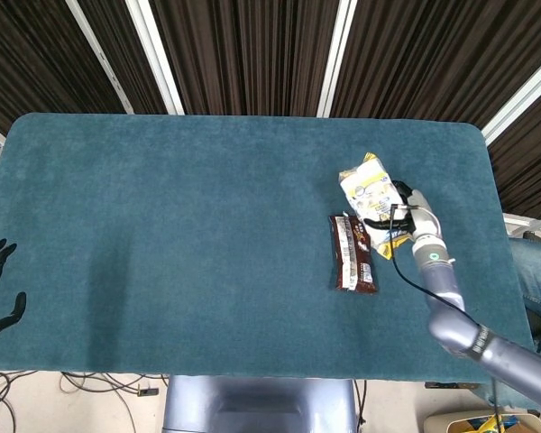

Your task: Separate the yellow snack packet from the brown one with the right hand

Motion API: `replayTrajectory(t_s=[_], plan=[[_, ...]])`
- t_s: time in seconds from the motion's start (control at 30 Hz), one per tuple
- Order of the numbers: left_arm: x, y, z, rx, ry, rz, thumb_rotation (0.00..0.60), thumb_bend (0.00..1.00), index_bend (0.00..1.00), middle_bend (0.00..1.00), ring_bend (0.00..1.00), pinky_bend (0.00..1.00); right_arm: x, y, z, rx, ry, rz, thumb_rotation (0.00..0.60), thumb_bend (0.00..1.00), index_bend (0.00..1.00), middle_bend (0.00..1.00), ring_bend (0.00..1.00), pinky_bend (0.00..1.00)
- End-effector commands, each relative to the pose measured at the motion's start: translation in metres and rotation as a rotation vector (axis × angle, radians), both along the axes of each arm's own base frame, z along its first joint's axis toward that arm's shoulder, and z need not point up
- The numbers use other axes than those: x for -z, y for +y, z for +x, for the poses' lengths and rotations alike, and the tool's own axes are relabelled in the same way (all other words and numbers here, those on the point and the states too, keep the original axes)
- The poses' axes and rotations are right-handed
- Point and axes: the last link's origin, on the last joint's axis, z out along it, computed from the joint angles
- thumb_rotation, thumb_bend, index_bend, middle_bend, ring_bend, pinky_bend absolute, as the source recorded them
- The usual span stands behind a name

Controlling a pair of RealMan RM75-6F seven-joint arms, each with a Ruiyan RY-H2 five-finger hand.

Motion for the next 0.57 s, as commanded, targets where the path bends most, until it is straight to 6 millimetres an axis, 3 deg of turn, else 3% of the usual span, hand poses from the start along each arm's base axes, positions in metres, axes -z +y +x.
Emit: replayTrajectory(t_s=[0.03,0.13,0.27,0.57], plan=[[0.001,0.0,0.0,0.002,0.002,-0.002,0.6,0.47,0.05,0.0,0.03,0.01,-0.035,0.019,0.01,-0.099,-0.082,-0.012,0.6,0.6,0.61,0.71,0.73,0.63],[0.002,-0.001,0.001,0.003,0.005,-0.001,0.6,0.47,0.05,0.0,0.03,0.01,-0.051,0.036,0.013,-0.167,-0.1,-0.03,0.6,0.6,0.61,0.7,0.72,0.63],[0.001,-0.001,0.001,0.002,0.006,0.003,0.6,0.47,0.05,0.0,0.03,0.01,-0.067,0.074,0.025,-0.312,-0.112,-0.038,0.6,0.6,0.61,0.69,0.71,0.63],[0.001,-0.001,0.001,0.005,0.006,0.005,0.6,0.47,0.05,0.0,0.03,0.01,-0.074,0.107,0.028,-0.472,-0.165,-0.021,0.6,0.6,0.61,0.69,0.71,0.62]])
